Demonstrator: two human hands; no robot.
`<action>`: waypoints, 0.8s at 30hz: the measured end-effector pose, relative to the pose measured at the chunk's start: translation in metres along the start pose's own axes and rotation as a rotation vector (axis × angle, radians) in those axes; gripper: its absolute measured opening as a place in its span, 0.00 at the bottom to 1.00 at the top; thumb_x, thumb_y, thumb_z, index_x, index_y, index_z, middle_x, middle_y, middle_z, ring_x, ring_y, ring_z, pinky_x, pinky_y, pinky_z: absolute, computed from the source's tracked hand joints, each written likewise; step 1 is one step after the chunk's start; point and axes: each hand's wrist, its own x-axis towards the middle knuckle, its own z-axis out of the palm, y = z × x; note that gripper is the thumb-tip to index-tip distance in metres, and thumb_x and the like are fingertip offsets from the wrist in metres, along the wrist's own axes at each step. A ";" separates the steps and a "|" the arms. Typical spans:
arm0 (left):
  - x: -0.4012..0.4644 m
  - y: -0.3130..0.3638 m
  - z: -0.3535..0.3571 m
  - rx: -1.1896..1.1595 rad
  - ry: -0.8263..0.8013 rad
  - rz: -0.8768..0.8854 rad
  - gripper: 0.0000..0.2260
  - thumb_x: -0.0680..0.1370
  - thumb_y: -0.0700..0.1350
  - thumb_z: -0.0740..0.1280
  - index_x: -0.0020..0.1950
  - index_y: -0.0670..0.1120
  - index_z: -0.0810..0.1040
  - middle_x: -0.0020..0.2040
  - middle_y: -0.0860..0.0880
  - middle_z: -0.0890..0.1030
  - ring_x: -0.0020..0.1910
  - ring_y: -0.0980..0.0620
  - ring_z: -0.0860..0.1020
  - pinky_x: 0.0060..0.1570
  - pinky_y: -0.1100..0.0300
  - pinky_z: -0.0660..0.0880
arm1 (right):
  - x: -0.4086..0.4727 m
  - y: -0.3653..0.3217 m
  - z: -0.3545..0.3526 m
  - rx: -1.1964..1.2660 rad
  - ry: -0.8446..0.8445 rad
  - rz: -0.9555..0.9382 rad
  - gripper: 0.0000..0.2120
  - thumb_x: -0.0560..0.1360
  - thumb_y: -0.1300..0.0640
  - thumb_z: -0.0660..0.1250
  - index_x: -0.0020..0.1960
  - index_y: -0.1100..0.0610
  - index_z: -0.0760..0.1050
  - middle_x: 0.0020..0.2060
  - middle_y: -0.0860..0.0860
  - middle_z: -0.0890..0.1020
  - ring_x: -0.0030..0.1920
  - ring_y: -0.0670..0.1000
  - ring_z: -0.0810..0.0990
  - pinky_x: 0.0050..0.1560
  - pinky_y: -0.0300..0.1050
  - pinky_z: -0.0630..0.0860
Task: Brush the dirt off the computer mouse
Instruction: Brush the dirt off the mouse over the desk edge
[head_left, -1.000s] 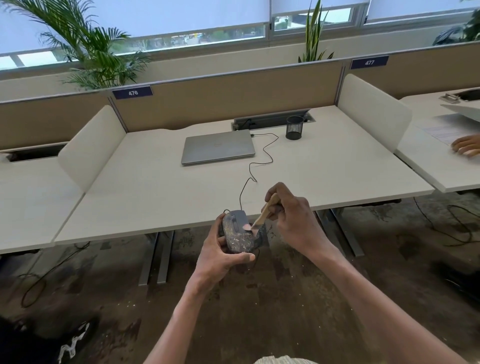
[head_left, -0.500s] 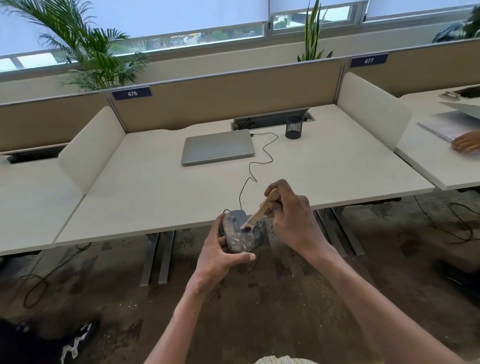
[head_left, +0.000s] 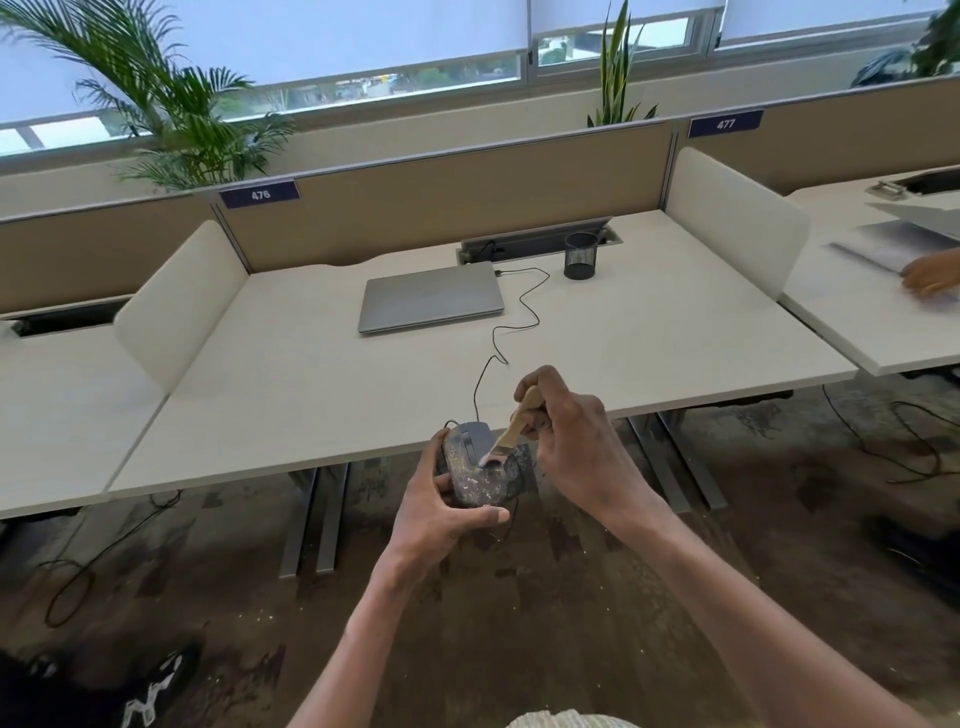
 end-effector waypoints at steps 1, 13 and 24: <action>-0.001 -0.001 0.000 -0.009 -0.005 -0.003 0.54 0.56 0.54 0.88 0.72 0.73 0.59 0.67 0.42 0.81 0.62 0.43 0.83 0.65 0.44 0.80 | -0.003 0.000 0.000 -0.003 -0.007 0.003 0.15 0.77 0.73 0.64 0.57 0.57 0.70 0.42 0.51 0.83 0.42 0.50 0.85 0.41 0.45 0.84; 0.000 -0.007 -0.001 -0.066 -0.006 0.010 0.53 0.59 0.47 0.89 0.73 0.71 0.61 0.65 0.43 0.82 0.60 0.47 0.85 0.52 0.61 0.83 | -0.009 -0.005 -0.004 0.015 -0.022 0.025 0.14 0.78 0.73 0.63 0.59 0.59 0.70 0.45 0.54 0.84 0.44 0.52 0.85 0.44 0.48 0.84; 0.003 -0.009 0.000 -0.040 -0.026 0.008 0.58 0.59 0.47 0.89 0.80 0.64 0.58 0.60 0.46 0.86 0.56 0.50 0.87 0.52 0.63 0.83 | -0.004 -0.018 0.002 -0.057 -0.077 -0.101 0.20 0.75 0.75 0.65 0.58 0.54 0.67 0.44 0.54 0.82 0.42 0.52 0.83 0.39 0.49 0.83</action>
